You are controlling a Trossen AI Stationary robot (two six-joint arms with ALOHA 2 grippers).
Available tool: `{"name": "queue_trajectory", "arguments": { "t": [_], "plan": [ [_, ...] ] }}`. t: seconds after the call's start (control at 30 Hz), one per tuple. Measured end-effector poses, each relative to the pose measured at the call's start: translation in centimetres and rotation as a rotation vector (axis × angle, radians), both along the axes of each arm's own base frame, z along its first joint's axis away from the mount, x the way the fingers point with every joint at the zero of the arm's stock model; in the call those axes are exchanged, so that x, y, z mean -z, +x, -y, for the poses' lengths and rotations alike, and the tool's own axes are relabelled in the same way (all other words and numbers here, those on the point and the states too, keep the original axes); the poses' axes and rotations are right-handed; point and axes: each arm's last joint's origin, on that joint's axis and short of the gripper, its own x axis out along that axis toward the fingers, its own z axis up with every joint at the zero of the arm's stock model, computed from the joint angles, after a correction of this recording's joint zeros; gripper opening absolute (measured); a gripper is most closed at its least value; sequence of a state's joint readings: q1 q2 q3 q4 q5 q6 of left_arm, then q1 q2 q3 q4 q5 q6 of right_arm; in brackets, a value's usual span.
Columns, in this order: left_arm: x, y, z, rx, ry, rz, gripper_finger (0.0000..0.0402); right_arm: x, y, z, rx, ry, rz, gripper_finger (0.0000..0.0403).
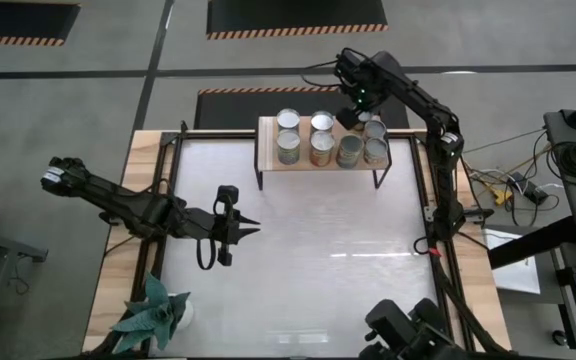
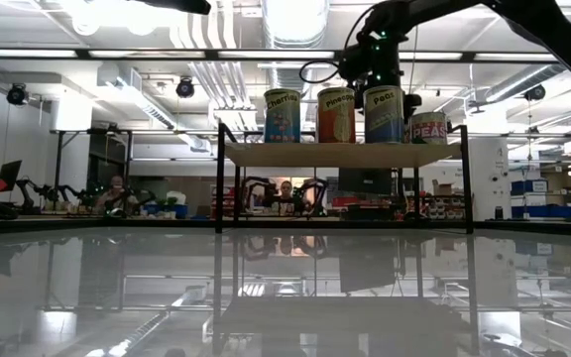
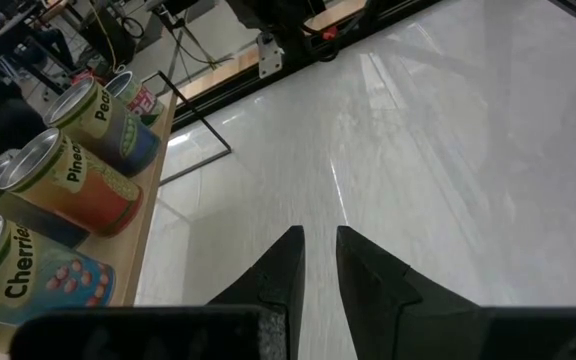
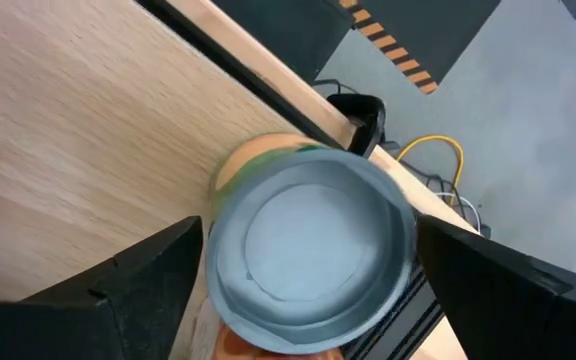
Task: Pick and place cans onto a shelf
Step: Put the canned peaches on the shelf
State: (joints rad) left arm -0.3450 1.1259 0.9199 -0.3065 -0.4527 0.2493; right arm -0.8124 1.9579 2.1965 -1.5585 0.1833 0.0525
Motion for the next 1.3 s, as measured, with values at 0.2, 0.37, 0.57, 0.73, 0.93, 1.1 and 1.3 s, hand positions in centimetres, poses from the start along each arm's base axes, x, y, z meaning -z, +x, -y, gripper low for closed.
{"name": "queue_trajectory", "arguments": {
  "t": [0.2, 0.37, 0.57, 0.73, 0.93, 1.1, 1.3],
  "plan": [
    [0.0, 0.0, 0.0, 0.000, 0.000, 0.000, 0.0044, -1.0, -0.1, -0.1, 0.000, -0.025, 0.024, 0.0353],
    [0.0, 0.0, 0.0, 0.000, 0.000, 0.000, 0.0044, -2.5, -0.2, -0.2, -0.001, -0.063, 0.060, 0.0354],
    [0.0, 0.0, 0.0, 0.000, 0.000, 0.000, 0.0044, -4.6, -0.7, -0.8, -0.015, -0.118, 0.112, 0.0344],
    [0.0, 0.0, 0.0, -0.002, -0.003, 0.001, 0.0044, -4.8, -0.9, -0.9, -0.028, -0.118, 0.113, 0.0290],
    [0.0, 0.0, 0.0, -0.002, -0.004, 0.001, 0.0044, -4.5, -0.8, -0.9, -0.024, -0.111, 0.107, 0.0137],
    [0.0, 0.0, 0.0, -0.003, -0.005, 0.001, 0.0044, -3.3, -0.6, -0.7, -0.029, -0.076, 0.074, 0.0022],
    [0.0, 0.0, 0.0, -0.006, -0.012, 0.002, 0.0044, -1.4, -0.4, -0.5, -0.028, -0.023, 0.025, 0.0018]
  ]
}}
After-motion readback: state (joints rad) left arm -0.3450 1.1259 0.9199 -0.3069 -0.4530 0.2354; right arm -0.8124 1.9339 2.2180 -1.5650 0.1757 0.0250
